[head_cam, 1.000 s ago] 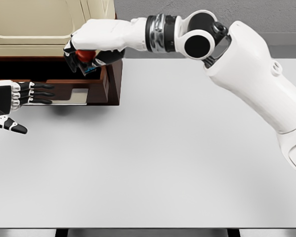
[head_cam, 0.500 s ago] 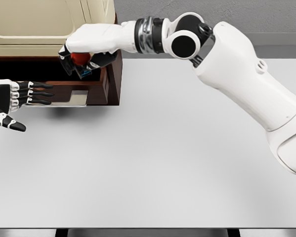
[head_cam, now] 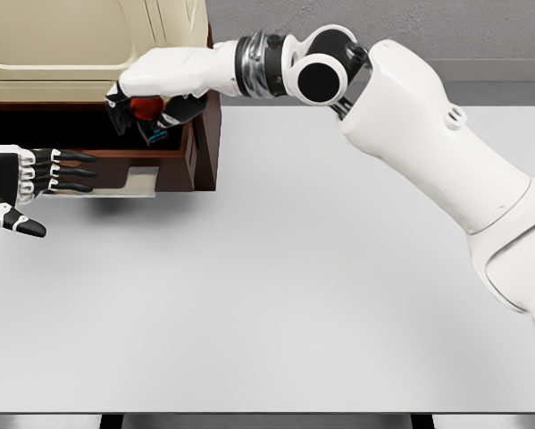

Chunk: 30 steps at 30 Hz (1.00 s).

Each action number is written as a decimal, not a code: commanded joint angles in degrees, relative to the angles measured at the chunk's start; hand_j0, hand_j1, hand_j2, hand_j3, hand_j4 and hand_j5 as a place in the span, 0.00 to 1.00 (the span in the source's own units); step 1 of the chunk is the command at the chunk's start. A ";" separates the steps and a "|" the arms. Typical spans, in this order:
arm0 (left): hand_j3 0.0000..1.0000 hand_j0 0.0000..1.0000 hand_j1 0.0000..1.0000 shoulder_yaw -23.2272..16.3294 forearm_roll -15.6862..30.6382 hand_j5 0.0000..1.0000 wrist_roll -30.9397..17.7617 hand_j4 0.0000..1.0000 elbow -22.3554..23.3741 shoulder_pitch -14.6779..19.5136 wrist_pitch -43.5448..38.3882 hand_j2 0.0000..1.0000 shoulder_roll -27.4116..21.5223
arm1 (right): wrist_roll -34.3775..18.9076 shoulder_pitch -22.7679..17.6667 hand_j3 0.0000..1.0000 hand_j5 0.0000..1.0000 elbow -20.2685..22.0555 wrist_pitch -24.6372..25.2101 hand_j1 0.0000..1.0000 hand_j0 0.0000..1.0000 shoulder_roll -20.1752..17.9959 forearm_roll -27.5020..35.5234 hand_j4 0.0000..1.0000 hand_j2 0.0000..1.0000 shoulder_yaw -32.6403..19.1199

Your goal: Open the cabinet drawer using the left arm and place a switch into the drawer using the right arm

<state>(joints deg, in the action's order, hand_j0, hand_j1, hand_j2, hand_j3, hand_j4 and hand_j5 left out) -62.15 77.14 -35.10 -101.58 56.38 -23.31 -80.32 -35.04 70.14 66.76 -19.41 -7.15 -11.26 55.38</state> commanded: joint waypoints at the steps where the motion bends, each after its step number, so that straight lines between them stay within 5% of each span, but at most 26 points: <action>1: 1.00 1.00 1.00 -4.91 -14.74 1.00 0.10 1.00 0.42 -6.19 1.42 1.00 0.16 | 0.04 0.00 0.73 0.73 -1.02 0.17 0.73 0.73 0.12 0.18 0.73 0.73 0.17; 4: 1.00 1.00 1.00 -4.91 -14.74 1.00 0.10 1.00 0.42 -6.19 1.42 1.00 0.08 | 0.04 0.00 0.96 0.96 -3.04 0.17 0.96 0.96 0.74 0.18 0.96 0.96 0.52; 10: 1.00 1.00 1.00 -4.82 -14.48 1.00 0.10 1.00 0.42 -6.19 1.42 1.00 -0.01 | 0.04 0.00 1.00 1.00 -1.64 -0.01 1.00 1.00 0.65 0.18 1.00 1.00 1.05; 12: 1.00 1.00 1.00 -4.82 -14.30 1.00 0.10 1.00 0.42 -6.19 1.42 1.00 -0.01 | 0.04 -0.26 1.00 1.00 2.14 -5.89 1.00 1.00 -0.84 0.36 1.00 1.00 0.96; 15: 1.00 1.00 1.00 -4.82 -14.30 1.00 0.10 1.00 0.42 -6.19 1.42 1.00 -0.10 | 0.04 -1.93 1.00 1.00 10.05 -13.28 1.00 1.00 -10.15 0.71 1.00 1.00 0.08; 21: 1.00 1.00 1.00 -4.82 -14.30 1.00 0.10 1.00 0.42 -6.19 1.42 1.00 -0.01 | 0.04 -6.59 1.00 1.00 10.49 -15.59 1.00 1.00 -25.98 5.11 1.00 1.00 -3.96; 30: 1.00 1.00 1.00 -4.21 -14.30 1.00 0.10 1.00 0.51 -6.19 1.43 1.00 -0.45 | 0.04 -13.80 1.00 1.00 10.32 -15.59 1.00 1.00 -36.00 5.11 1.00 1.00 -10.29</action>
<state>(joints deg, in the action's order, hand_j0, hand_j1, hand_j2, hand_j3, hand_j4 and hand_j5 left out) -61.82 77.12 -35.23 -101.47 56.01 -23.41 -80.78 -35.04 55.20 77.15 -35.16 -41.04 -6.66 46.36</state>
